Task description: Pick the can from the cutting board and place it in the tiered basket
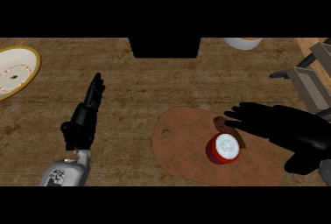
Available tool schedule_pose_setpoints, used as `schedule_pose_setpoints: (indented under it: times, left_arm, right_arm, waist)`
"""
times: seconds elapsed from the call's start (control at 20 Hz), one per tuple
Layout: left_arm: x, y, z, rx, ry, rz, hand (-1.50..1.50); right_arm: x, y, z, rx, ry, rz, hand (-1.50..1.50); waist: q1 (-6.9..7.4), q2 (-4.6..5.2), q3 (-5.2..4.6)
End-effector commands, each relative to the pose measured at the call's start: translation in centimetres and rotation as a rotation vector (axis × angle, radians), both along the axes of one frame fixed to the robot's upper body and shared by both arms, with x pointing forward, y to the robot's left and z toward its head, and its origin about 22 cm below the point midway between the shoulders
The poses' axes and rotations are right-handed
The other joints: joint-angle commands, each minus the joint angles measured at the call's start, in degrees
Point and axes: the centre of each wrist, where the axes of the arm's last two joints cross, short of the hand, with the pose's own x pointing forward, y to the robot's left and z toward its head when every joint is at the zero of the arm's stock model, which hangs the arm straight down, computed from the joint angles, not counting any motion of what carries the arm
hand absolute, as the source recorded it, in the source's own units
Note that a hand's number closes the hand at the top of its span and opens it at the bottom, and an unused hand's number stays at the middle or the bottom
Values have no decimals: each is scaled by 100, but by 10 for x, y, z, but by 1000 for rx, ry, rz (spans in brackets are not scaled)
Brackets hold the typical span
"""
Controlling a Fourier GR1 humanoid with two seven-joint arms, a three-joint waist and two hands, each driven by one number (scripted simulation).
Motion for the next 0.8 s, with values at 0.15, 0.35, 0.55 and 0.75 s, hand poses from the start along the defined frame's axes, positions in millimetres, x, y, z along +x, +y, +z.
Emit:
schedule_pose_setpoints:
  times: [0.15,0.35,0.55,0.75]
  left_arm:
    - [-2,17,6,3,-10,-14,0]
    - [-5,-21,-14,-7,-8,-1,0]
    - [3,-11,0,5,-4,-9,0]
    - [6,2,5,-7,-1,4,0]
  right_arm:
    - [8,-5,-2,-12,71,55,-150]
    - [6,17,-28,-17,85,63,-150]
    - [-6,36,-19,-19,90,57,-150]
    - [-10,33,-32,-32,84,50,-150]
  waist:
    - [5,-4,-1]
    - [-3,1,-1]
    - [-19,-4,-2]
    - [-18,-4,-1]
